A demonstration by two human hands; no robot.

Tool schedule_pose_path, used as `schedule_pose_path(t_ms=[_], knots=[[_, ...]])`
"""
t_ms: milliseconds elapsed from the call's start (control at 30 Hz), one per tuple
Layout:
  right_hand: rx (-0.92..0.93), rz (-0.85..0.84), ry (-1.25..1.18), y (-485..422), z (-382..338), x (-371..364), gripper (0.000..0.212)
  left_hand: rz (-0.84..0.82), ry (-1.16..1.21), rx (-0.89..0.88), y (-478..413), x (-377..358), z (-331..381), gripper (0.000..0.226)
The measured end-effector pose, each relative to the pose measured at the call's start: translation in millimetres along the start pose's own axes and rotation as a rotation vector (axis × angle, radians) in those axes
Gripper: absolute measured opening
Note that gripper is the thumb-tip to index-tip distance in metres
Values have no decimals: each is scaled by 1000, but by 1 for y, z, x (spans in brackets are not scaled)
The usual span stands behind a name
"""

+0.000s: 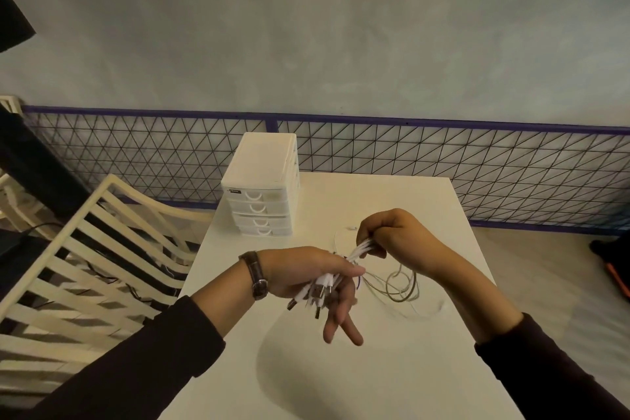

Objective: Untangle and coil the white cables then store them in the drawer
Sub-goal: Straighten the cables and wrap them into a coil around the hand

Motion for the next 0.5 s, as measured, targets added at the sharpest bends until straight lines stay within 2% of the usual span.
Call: schedule_pose_path(t_ms=[133, 333, 500], knots=[[38, -25, -156, -1, -5, -5, 25, -74, 247, -145, -5, -16, 11, 71], [134, -1, -294, -1, -13, -12, 27, -179, 542, -449, -5, -21, 42, 66], [225, 9, -316, 3, -18, -9, 33, -56, 563, -569, -2, -1, 58, 70]])
Point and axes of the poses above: each hand's wrist, its own y-axis away from the middle knuckle, its own x-axis out of the back of the hand, z = x × y, the point moved 10 cm from there along -y, towards the middle knuckle, and after that the axes turned 14 degrees about -x, right-handed, at the moved point
